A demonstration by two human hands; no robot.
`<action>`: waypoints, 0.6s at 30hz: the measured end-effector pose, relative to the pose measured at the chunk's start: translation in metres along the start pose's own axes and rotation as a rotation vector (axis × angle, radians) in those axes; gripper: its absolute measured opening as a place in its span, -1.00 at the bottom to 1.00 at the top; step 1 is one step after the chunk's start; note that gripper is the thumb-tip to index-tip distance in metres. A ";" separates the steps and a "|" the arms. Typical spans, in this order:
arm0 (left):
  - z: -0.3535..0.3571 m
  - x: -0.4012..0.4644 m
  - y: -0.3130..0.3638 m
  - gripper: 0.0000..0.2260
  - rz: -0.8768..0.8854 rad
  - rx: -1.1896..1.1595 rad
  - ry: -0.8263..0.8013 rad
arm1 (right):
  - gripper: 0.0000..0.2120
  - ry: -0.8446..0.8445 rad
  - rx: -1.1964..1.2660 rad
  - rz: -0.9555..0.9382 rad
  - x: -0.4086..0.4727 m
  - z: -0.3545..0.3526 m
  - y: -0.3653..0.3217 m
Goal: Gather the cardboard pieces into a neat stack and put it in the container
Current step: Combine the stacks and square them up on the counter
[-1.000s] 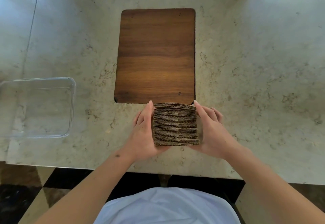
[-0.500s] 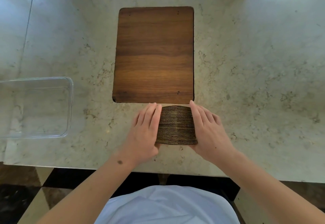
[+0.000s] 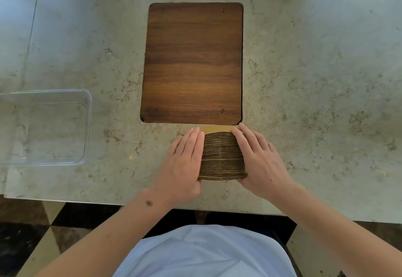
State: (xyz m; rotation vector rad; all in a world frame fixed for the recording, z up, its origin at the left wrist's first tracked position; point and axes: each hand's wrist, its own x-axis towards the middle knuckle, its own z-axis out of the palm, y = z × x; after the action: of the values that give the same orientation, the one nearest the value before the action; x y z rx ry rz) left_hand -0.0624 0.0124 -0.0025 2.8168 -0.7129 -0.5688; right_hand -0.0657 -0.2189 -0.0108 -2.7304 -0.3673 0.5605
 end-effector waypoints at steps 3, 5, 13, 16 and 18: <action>0.001 0.005 0.015 -0.07 -0.083 0.048 0.002 | 0.01 0.015 -0.019 0.037 0.000 -0.002 -0.009; 0.002 0.015 0.025 0.02 -0.139 0.071 -0.027 | -0.01 0.022 -0.052 0.048 0.000 -0.002 -0.015; -0.003 0.031 0.026 -0.03 -0.104 0.146 -0.043 | 0.07 -0.041 -0.203 0.000 0.006 -0.012 -0.014; -0.008 0.036 0.025 0.00 -0.110 0.178 -0.041 | 0.11 -0.080 -0.207 -0.014 0.012 -0.015 -0.012; -0.008 0.038 0.024 -0.02 -0.112 0.171 -0.045 | 0.10 -0.079 -0.174 -0.021 0.016 -0.020 -0.013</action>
State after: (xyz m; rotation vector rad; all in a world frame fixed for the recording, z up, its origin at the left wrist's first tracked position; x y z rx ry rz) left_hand -0.0387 -0.0260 -0.0010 3.0271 -0.6439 -0.6186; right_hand -0.0449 -0.2073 0.0061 -2.8725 -0.4848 0.6612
